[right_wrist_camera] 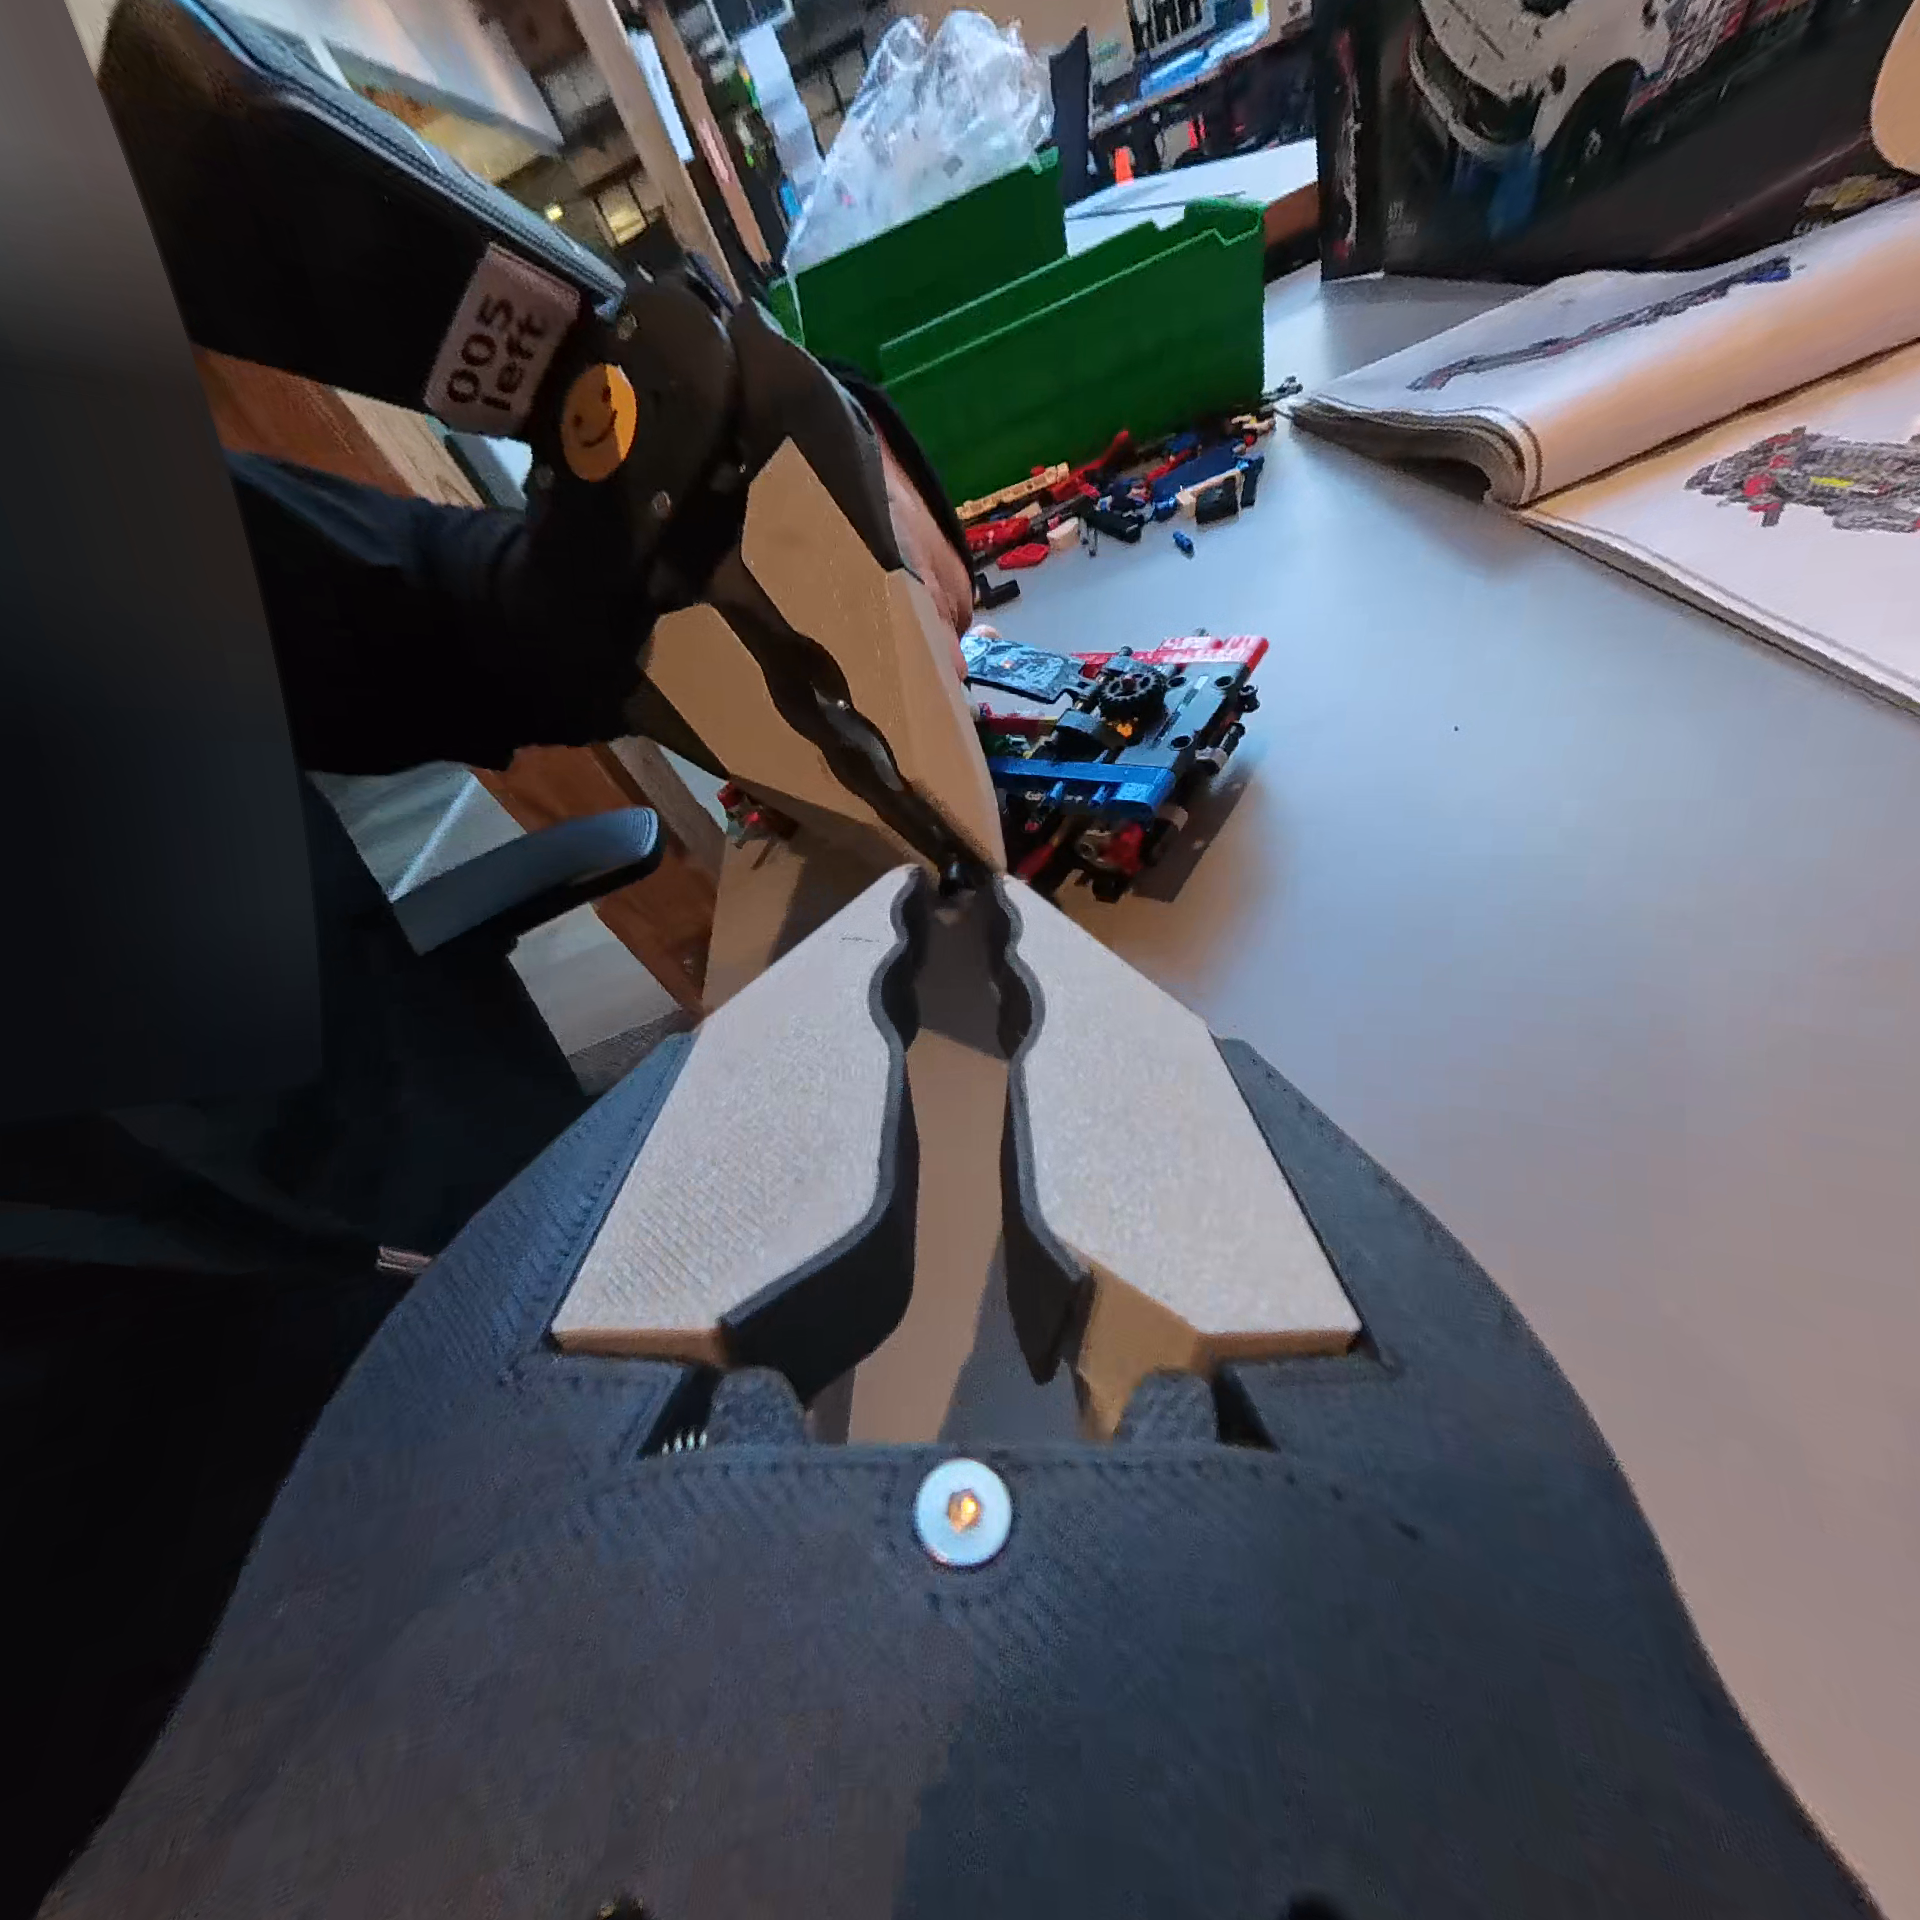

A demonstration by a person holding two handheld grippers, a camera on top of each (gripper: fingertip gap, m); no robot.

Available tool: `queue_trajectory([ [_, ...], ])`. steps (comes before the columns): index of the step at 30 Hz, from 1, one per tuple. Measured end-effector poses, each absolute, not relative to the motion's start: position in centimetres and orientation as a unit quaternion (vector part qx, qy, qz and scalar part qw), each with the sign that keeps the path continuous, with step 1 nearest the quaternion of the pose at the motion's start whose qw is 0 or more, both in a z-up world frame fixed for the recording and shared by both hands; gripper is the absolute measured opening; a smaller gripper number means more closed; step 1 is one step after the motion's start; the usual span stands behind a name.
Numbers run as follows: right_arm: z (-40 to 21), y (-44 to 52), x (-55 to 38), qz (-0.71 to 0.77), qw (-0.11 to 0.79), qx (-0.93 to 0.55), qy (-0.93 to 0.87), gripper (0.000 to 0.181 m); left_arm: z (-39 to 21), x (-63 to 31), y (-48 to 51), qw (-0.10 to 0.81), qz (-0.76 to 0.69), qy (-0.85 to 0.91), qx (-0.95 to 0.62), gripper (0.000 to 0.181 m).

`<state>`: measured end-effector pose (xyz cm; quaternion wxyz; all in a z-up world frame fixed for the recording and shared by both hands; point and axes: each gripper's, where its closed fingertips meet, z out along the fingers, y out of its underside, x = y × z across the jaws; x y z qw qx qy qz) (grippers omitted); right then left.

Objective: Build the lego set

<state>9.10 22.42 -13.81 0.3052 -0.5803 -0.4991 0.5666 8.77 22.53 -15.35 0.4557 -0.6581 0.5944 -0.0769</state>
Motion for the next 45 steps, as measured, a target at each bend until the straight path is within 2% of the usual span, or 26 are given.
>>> queue_trajectory([
  [22, -14.6, 21.8, 8.4, 0.503, 0.342, -0.570, -0.552, 0.000, -15.3, 9.4, 22.5, 0.472, -0.070, 0.595, -0.646, 0.002],
  [36, -13.4, 21.7, 8.5, 0.549, 0.328, -0.564, -0.523, 0.000, -14.3, 9.2, 22.3, 0.481, -0.097, 0.552, -0.674, 0.003],
  [37, -12.9, 21.6, 8.5, 0.564, 0.327, -0.560, -0.511, 0.000, -13.8, 8.9, 22.3, 0.485, -0.096, 0.538, -0.683, 0.010],
  [39, -12.6, 21.8, 8.2, 0.581, 0.330, -0.563, -0.487, 0.000, -13.7, 7.2, 22.5, 0.466, -0.071, 0.507, -0.722, 0.041],
  [40, -13.0, 22.0, 8.0, 0.575, 0.332, -0.573, -0.479, 0.000, -14.0, 5.8, 22.4, 0.446, -0.061, 0.489, -0.747, 0.051],
  [45, -17.2, 21.4, 6.3, 0.447, 0.376, -0.601, -0.545, 0.000, -15.9, -1.3, 21.2, 0.353, -0.076, 0.380, -0.852, 0.056],
])
